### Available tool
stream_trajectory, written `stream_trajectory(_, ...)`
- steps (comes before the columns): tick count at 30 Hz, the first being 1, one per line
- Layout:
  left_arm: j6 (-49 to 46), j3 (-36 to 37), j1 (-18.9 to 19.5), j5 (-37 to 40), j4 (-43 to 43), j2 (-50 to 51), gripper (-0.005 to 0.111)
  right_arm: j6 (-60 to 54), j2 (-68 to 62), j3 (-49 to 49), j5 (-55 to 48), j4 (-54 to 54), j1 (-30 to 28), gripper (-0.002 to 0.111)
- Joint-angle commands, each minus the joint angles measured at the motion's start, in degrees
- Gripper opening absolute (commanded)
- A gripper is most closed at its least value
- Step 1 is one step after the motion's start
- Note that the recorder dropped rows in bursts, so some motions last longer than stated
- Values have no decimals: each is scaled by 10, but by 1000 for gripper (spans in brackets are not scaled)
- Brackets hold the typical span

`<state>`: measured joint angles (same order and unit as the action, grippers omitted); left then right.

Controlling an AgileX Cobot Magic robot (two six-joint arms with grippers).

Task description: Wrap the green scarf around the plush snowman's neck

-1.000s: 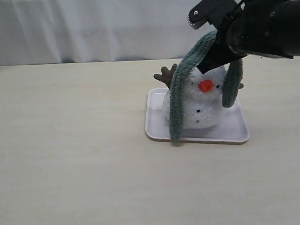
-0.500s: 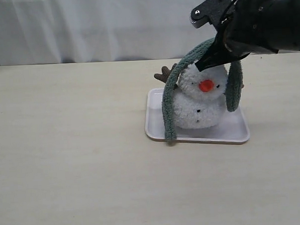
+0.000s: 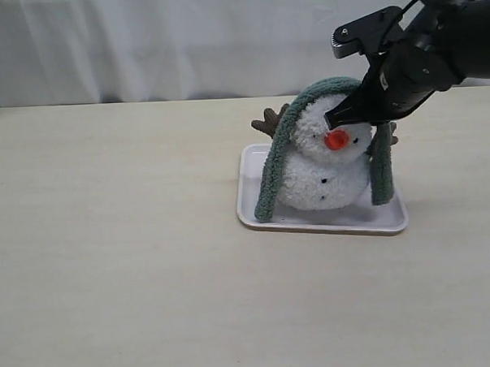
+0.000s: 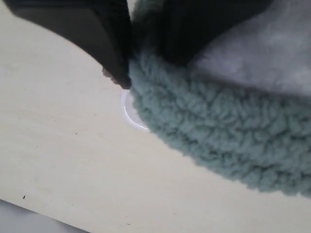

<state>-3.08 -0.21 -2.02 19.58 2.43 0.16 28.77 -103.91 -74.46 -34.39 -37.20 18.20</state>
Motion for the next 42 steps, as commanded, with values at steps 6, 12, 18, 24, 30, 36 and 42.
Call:
stream_trajectory(6,1,2,-1,-6,0,-2,0,-50,18,-2,-45,31,-3,37)
stream_trajectory(12,1,2,-1,-6,0,-2,0,-159,48,-2,-69,131,-3,37)
stream_trajectory(18,1,2,-1,-6,0,-2,0,-248,85,-2,-79,229,-3,37)
stream_trajectory(24,1,2,-1,-6,0,-2,0,-284,105,-11,-62,275,-3,12)
stream_trajectory(30,1,2,-1,-6,0,-2,0,-288,78,-71,-71,292,-3,4)
stream_trajectory(36,1,2,-1,-6,0,-2,0,-288,3,-150,-128,294,-3,4)
stream_trajectory(42,1,2,-1,-6,0,-2,0,-278,-61,-174,-50,282,-3,4)
